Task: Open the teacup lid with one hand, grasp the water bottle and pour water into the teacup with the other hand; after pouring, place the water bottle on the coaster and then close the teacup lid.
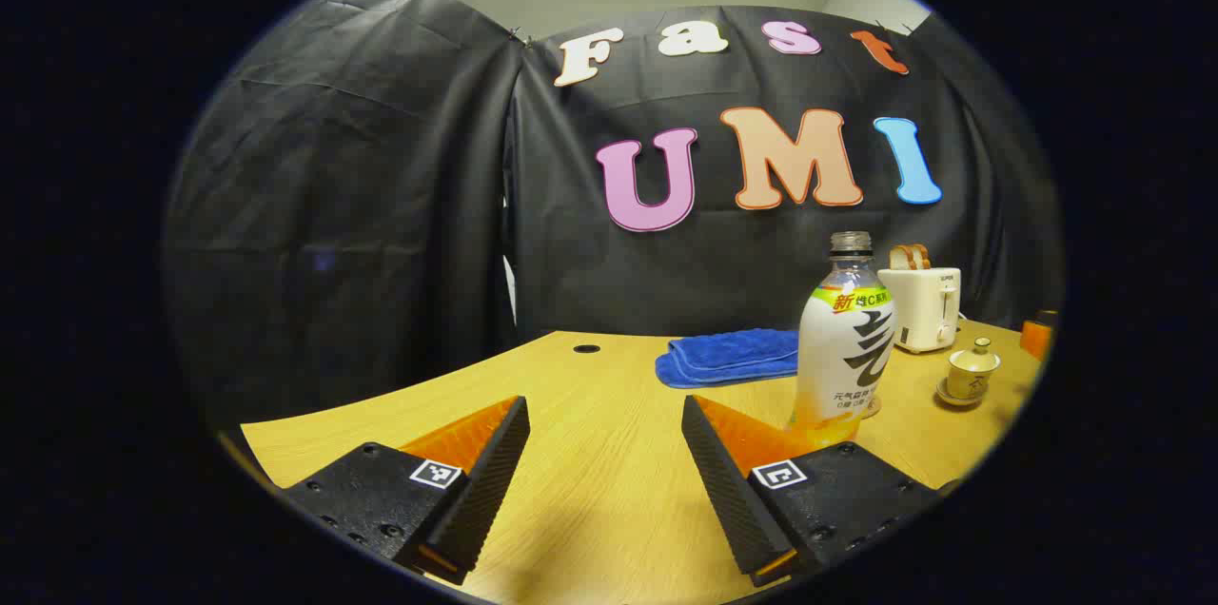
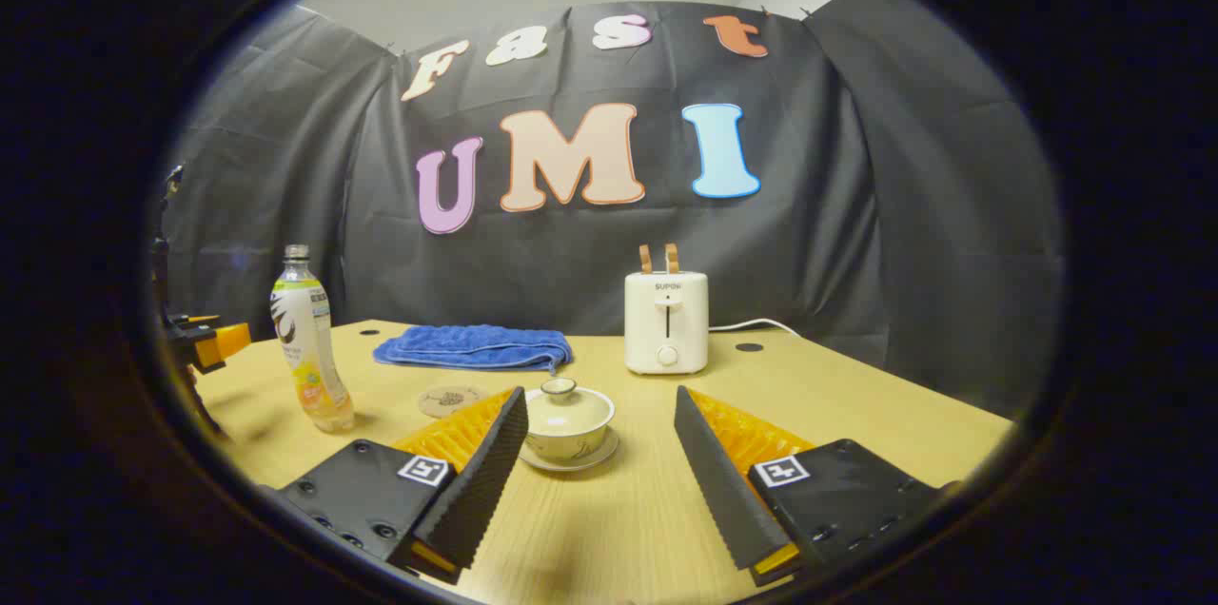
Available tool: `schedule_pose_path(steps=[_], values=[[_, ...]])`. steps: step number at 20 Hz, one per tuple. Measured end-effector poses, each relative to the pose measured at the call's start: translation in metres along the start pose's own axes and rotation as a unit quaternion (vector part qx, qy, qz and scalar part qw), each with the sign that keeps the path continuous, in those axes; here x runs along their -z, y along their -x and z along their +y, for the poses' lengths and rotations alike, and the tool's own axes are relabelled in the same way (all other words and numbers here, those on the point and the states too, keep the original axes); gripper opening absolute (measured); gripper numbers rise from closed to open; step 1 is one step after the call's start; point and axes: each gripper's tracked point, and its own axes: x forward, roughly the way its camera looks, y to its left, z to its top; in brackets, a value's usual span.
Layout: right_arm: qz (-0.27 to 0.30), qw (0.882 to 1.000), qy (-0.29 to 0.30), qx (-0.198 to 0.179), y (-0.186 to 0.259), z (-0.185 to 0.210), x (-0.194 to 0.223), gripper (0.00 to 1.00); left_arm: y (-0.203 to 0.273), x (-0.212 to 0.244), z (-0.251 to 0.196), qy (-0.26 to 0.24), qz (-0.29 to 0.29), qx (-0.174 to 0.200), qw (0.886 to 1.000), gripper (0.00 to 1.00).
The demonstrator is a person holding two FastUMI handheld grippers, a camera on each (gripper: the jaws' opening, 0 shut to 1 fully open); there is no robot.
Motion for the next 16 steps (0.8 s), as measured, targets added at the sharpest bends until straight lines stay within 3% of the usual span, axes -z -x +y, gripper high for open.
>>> schedule_pose_path(steps=[16], values=[[0.001, 1.000, 0.000, 0.000, 0.0012, 0.0001, -0.0011, 0.95, 0.0016, -0.0011, -0.0001, 0.000, 0.001, -0.002, 1.000, 0.95]])
